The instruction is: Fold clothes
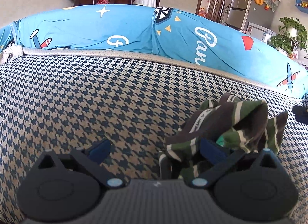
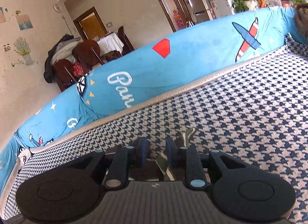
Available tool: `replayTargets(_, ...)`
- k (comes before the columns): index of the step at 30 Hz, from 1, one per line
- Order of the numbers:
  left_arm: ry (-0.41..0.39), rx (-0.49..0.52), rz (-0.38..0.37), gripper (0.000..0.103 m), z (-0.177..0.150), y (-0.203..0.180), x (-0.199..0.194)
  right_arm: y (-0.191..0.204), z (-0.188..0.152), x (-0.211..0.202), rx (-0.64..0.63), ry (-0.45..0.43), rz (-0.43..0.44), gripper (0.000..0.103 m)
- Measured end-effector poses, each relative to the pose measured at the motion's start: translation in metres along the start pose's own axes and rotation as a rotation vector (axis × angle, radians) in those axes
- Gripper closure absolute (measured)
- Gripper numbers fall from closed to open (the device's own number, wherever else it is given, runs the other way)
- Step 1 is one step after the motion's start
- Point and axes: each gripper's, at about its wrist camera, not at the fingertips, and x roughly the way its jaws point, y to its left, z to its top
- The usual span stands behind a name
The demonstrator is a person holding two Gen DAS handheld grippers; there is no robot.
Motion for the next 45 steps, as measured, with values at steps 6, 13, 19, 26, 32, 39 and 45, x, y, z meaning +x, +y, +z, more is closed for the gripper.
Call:
replayTargets(6,0.009,-0.015,-0.006,0.0,0.002,0.002,0.002,-0.008,-0.023,0.015,-0.012,0.117,-0.037,0.081)
replayTargets(13,0.013,-0.02,-0.008,0.0,0.002,0.002,0.002,-0.009,-0.039,0.026,0.004,0.149,-0.072,0.064)
replayTargets(19,0.016,-0.027,-0.009,0.0,0.001,0.003,0.004,-0.008,-0.048,0.043,-0.027,0.205,-0.094,0.064)
replayTargets(26,0.018,-0.031,-0.009,0.0,0.0,0.002,0.006,0.005,-0.053,0.058,-0.112,0.214,-0.074,0.065)
replayTargets(32,0.013,-0.036,-0.009,0.0,0.0,0.002,0.006,0.01,-0.055,0.062,-0.148,0.197,-0.073,0.092)
replayTargets(39,-0.033,-0.05,-0.002,0.0,0.006,0.004,0.002,0.014,-0.03,0.045,-0.153,0.061,-0.09,0.096)
replayTargets(45,-0.033,-0.061,0.004,0.0,0.006,0.006,0.005,0.0,0.007,0.027,-0.132,-0.111,-0.227,0.097)
